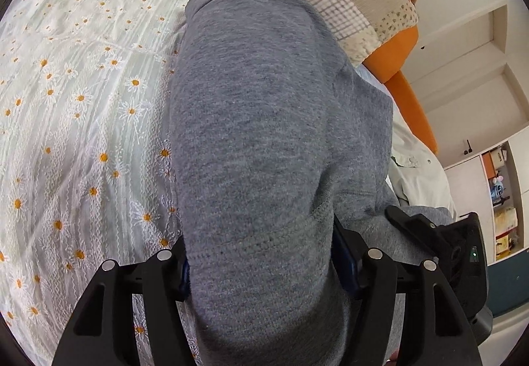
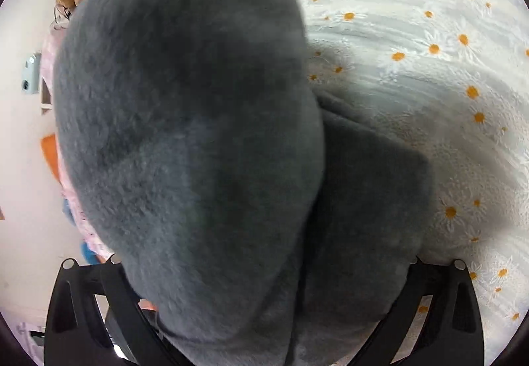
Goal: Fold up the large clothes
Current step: 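Lift the grey hoodie bundle with both tools and carry it across the bed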
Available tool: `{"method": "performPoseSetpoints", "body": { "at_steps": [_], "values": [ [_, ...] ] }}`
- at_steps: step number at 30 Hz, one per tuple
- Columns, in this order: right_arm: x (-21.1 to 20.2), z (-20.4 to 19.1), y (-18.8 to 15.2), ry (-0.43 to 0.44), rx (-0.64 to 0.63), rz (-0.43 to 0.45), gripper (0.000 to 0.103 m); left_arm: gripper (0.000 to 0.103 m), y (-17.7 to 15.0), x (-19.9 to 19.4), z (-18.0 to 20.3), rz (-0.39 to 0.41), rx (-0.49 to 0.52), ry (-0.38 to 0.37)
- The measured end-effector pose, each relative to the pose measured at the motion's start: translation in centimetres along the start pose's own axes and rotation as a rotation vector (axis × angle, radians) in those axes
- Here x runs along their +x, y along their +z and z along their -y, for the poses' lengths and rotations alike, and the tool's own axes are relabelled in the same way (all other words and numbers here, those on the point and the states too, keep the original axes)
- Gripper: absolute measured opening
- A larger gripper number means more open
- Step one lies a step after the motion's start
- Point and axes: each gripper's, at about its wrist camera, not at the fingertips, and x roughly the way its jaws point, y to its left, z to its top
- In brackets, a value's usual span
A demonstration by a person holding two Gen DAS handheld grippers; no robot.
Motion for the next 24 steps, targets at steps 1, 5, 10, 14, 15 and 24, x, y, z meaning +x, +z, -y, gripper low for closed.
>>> {"method": "performPoseSetpoints", "body": {
  "at_steps": [1, 5, 10, 14, 15, 24],
  "values": [
    [0.0, -0.2, -0.1, -0.003, -0.013, 0.0, 0.099, 0.067, 0.0, 0.0, 0.1, 0.003, 0.004, 0.005],
    [-0.2, -0.8, -1.1, -0.011, -0.128, 0.009, 0.078, 0.053, -0.5, -0.4, 2.1, 0.028, 0.09, 0.089],
    [-1.1, -1.0, -1.9, 0.027, -0.162, -0.002, 0.059, 0.042, -1.0, -1.0, 5.5, 0.067, 0.185, 0.198],
    [-2.2, -2.2, -2.4, 0.055, -0.259, 0.014, 0.054, 0.04, -1.2, -2.5, 8.3, 0.122, 0.252, 0.241],
    [-2.1, -2.5, -2.5, 0.061, -0.268, 0.016, 0.054, 0.039, -1.4, -3.1, 9.2, 0.141, 0.273, 0.248],
    [-8.8, -7.2, -5.8, 0.191, -0.353, 0.067, 0.054, 0.039, -2.3, -11.6, 15.0, 0.282, 0.369, 0.246]
  ]
}}
